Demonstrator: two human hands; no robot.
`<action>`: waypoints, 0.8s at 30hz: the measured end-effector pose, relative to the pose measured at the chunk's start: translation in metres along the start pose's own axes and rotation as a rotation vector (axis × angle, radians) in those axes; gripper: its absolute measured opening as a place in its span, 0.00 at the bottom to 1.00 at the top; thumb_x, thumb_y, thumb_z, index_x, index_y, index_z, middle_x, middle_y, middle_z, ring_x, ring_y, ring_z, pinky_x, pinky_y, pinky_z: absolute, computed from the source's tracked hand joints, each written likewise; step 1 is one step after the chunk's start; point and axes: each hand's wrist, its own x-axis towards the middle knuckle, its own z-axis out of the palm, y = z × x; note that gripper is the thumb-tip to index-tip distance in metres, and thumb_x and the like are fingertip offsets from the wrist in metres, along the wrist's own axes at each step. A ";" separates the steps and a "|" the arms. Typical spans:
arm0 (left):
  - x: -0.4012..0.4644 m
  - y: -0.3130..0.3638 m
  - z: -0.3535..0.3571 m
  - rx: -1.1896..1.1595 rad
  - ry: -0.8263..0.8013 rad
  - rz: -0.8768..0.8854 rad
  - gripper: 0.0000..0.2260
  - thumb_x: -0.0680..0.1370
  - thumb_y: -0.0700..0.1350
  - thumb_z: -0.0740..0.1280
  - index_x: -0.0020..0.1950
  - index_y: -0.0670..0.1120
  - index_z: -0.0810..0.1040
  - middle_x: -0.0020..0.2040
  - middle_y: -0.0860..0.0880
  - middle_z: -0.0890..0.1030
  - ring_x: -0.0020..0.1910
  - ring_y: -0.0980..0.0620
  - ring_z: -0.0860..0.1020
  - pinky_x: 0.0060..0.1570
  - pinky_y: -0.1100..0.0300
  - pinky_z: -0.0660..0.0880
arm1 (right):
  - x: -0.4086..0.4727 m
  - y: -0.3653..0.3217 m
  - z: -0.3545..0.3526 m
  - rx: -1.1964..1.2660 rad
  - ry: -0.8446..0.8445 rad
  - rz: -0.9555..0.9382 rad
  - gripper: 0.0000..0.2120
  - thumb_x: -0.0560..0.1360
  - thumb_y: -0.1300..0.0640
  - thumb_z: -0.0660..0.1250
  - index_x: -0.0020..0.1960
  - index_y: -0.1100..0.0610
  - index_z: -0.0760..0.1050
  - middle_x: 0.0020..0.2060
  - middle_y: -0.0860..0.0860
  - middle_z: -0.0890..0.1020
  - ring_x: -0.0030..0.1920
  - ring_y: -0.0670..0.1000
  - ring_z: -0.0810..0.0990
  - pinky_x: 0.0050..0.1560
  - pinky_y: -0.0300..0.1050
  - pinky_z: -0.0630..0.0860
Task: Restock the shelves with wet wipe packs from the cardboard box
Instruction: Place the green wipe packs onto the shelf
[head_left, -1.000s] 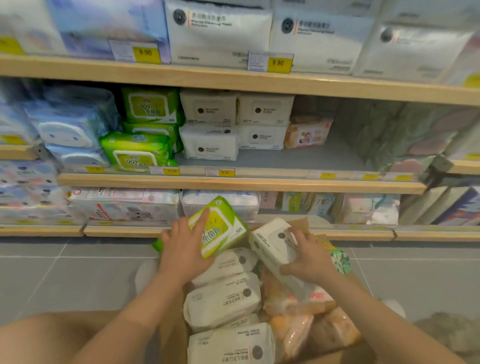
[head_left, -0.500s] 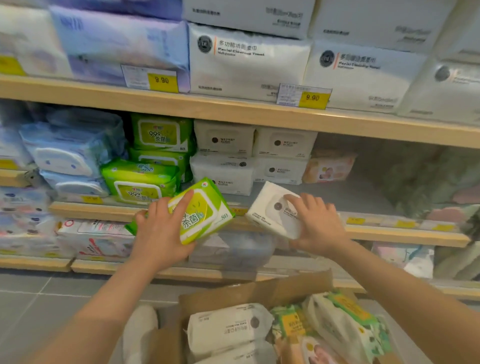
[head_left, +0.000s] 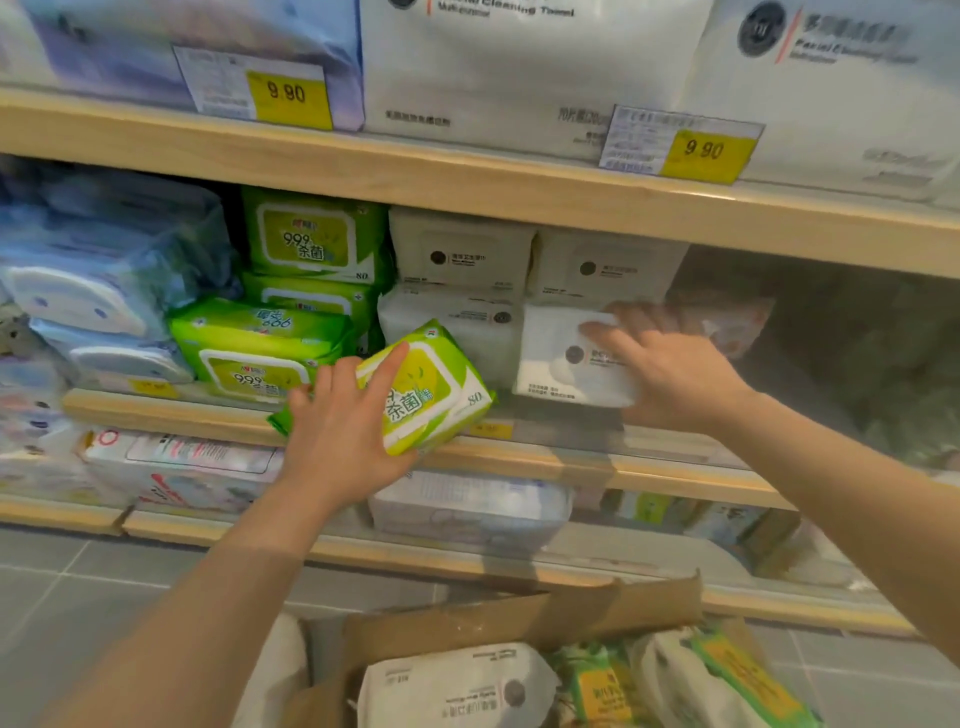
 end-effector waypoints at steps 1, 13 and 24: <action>0.001 0.000 0.002 -0.001 -0.004 -0.005 0.49 0.60 0.61 0.76 0.76 0.53 0.57 0.59 0.40 0.70 0.58 0.39 0.68 0.54 0.41 0.65 | 0.003 0.002 0.008 -0.011 -0.015 0.009 0.44 0.61 0.41 0.74 0.72 0.48 0.59 0.67 0.56 0.67 0.62 0.59 0.69 0.56 0.56 0.68; 0.002 0.024 0.016 -0.019 0.026 0.039 0.50 0.58 0.62 0.75 0.75 0.53 0.57 0.57 0.41 0.71 0.53 0.40 0.70 0.50 0.44 0.66 | 0.028 -0.002 0.033 0.479 -0.194 0.201 0.39 0.71 0.44 0.70 0.75 0.53 0.55 0.68 0.56 0.64 0.67 0.58 0.63 0.67 0.55 0.61; 0.003 0.023 0.023 0.003 0.042 0.028 0.51 0.58 0.62 0.75 0.75 0.54 0.56 0.57 0.42 0.71 0.53 0.40 0.71 0.51 0.43 0.67 | 0.029 -0.017 0.086 0.159 0.026 0.238 0.30 0.66 0.62 0.73 0.66 0.53 0.67 0.62 0.55 0.72 0.62 0.60 0.70 0.60 0.64 0.66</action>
